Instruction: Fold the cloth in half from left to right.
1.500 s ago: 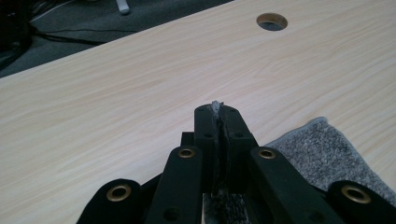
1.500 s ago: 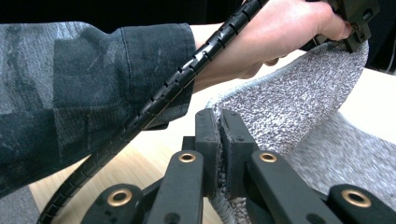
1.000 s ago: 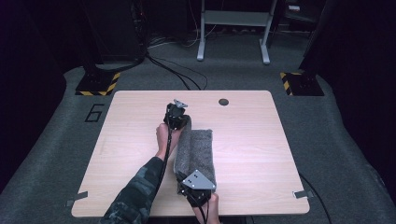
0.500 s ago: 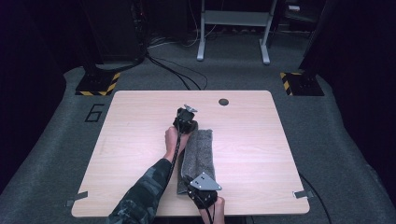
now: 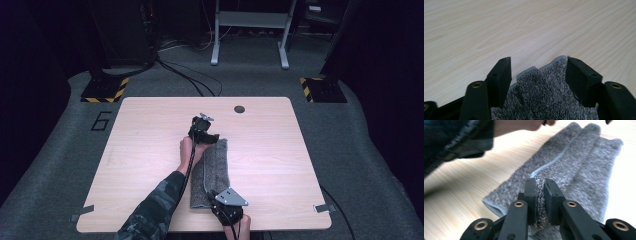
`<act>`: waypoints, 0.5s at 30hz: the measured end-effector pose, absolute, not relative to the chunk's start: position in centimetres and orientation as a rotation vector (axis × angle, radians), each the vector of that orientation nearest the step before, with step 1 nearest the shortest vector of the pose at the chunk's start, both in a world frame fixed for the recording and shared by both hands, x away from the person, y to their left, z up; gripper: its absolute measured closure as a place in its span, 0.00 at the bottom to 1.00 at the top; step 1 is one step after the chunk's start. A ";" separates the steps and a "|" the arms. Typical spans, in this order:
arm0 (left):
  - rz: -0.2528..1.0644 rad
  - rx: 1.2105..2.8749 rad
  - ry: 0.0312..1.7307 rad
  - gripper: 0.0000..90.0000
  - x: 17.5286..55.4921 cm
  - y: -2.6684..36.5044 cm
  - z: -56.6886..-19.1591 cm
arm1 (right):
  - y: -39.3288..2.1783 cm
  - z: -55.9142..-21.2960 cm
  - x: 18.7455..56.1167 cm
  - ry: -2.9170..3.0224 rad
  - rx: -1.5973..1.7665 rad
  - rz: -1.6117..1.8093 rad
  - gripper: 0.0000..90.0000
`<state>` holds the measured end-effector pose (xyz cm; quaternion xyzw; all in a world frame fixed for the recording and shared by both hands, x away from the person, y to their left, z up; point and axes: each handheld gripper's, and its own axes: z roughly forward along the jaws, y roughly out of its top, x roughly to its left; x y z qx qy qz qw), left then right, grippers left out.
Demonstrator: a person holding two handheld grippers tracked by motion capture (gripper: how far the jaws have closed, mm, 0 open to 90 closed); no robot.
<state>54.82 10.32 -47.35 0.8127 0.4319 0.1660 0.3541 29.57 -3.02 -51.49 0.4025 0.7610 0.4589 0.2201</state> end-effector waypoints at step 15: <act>0.432 2.076 1.157 0.34 54.0 13.7 -47.6 | -6.2 -51.6 28.7 2.035 1.191 1.218 0.86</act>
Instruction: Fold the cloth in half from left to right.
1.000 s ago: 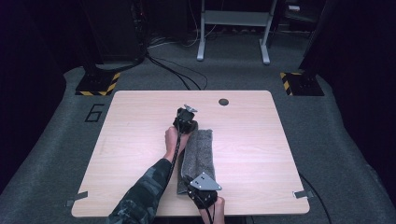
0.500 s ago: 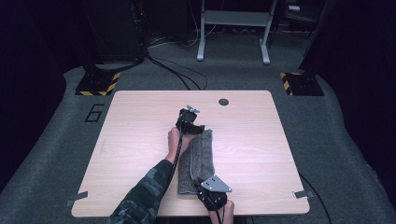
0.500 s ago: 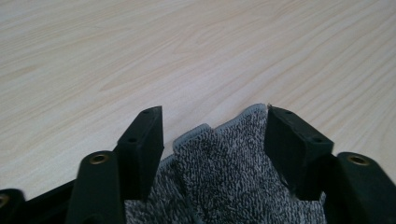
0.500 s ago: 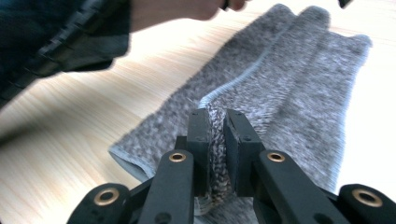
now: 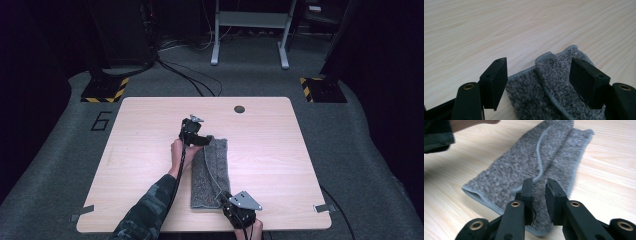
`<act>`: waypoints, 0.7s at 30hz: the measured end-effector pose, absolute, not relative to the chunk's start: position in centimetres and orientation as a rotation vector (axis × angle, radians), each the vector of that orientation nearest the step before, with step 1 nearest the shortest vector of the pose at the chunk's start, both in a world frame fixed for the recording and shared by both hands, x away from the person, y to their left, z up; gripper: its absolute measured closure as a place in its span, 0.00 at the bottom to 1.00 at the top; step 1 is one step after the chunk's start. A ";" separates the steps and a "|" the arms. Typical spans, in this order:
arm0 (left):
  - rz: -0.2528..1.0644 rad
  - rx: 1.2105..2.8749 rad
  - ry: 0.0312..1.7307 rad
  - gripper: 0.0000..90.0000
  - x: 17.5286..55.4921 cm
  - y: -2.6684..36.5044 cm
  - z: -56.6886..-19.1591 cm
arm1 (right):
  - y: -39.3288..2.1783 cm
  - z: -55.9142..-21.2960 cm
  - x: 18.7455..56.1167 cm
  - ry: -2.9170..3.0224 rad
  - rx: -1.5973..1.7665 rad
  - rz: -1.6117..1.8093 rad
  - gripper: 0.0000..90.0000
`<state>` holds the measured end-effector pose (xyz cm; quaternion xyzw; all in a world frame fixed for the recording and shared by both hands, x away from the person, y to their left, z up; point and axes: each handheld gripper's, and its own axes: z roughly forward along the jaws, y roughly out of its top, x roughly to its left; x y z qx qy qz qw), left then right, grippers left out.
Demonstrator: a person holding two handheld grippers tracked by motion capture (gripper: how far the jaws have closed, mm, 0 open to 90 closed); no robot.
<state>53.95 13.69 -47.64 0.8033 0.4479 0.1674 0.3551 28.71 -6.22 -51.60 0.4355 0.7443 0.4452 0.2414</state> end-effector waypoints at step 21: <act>0.378 2.122 1.155 0.50 54.5 12.6 -49.5 | -2.2 -51.6 29.2 2.230 1.081 1.181 0.53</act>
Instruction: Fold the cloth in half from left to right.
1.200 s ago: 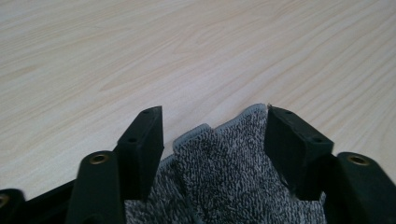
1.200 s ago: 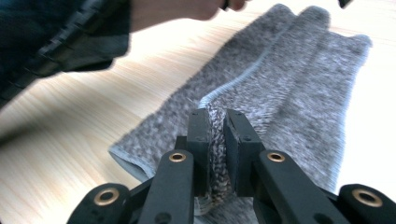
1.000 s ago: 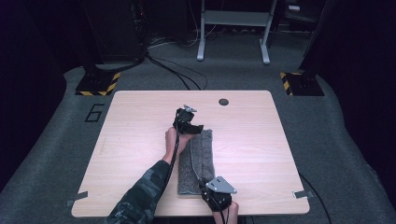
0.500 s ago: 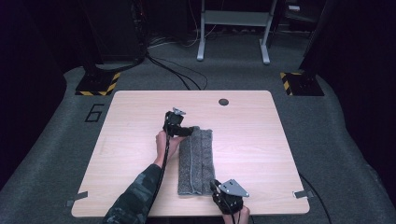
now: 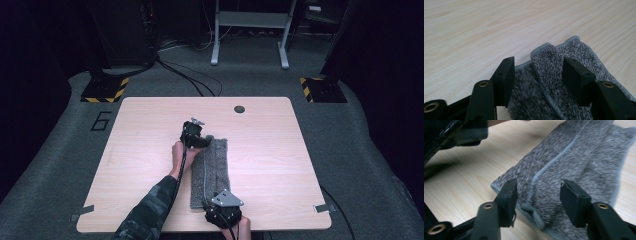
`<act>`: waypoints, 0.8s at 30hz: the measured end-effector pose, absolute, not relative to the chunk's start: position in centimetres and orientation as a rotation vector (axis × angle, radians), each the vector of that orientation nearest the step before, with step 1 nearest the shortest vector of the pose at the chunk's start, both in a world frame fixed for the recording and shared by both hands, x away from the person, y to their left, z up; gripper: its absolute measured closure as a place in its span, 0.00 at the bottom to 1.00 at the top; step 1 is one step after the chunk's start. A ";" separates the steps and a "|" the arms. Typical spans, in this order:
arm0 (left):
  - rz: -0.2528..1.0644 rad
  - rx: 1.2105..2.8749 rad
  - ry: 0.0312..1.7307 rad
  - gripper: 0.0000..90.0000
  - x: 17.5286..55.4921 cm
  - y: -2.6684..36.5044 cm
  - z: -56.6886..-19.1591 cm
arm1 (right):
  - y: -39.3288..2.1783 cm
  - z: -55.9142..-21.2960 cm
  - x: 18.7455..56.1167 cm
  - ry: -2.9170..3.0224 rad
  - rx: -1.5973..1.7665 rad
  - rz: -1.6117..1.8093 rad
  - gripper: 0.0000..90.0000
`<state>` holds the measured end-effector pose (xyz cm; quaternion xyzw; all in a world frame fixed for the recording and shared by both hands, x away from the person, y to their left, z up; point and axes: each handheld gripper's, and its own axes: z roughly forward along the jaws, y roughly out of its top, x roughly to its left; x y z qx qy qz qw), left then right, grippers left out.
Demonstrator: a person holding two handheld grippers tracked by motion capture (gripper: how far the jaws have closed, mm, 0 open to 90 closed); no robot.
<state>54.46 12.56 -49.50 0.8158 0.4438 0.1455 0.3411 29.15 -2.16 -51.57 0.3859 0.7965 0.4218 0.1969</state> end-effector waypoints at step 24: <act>0.368 2.119 1.055 0.95 54.4 9.3 -47.8 | -5.2 -50.7 28.8 2.076 1.181 1.191 0.93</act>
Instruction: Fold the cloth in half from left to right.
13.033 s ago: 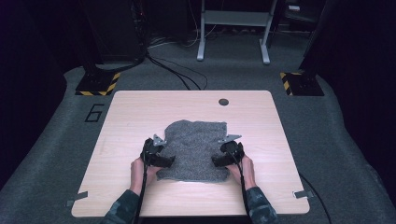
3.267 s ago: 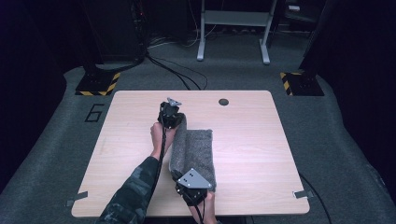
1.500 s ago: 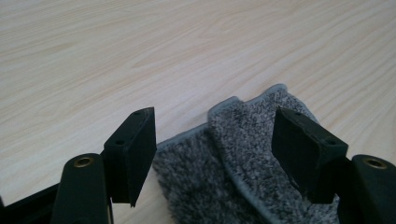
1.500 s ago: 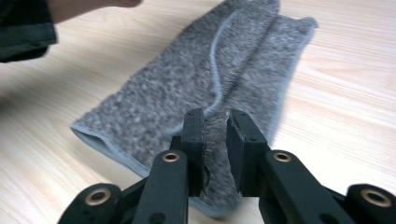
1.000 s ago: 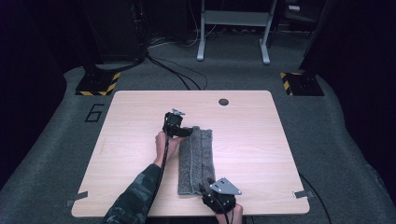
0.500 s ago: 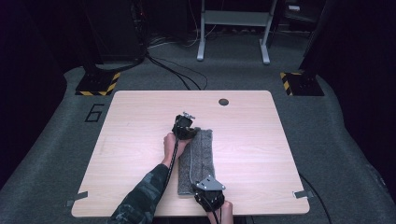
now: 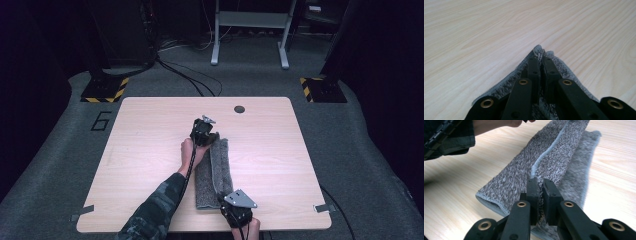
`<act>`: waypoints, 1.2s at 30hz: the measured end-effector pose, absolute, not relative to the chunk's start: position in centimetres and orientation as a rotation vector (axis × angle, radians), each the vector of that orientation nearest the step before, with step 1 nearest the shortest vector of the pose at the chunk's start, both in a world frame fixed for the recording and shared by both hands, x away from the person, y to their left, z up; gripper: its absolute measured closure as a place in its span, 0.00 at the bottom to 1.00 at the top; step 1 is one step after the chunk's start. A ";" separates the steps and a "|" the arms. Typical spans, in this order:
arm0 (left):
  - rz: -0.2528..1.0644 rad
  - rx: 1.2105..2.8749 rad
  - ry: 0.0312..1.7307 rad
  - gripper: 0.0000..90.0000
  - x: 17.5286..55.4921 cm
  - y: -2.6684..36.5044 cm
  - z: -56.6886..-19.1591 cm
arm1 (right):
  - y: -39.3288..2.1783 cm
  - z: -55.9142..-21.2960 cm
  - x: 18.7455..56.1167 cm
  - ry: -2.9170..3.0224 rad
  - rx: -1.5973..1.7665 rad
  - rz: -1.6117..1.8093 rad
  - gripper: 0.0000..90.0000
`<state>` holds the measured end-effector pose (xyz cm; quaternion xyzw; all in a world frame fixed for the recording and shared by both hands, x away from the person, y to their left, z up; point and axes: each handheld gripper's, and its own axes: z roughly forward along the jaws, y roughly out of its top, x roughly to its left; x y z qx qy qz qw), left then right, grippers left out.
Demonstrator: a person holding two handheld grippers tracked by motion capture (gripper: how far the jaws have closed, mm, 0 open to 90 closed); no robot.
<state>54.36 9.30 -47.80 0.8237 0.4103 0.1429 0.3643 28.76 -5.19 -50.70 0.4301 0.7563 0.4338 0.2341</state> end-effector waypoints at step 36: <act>0.344 2.089 1.107 0.31 53.4 12.9 -48.2 | -11.2 -51.2 30.0 1.986 1.369 1.112 0.50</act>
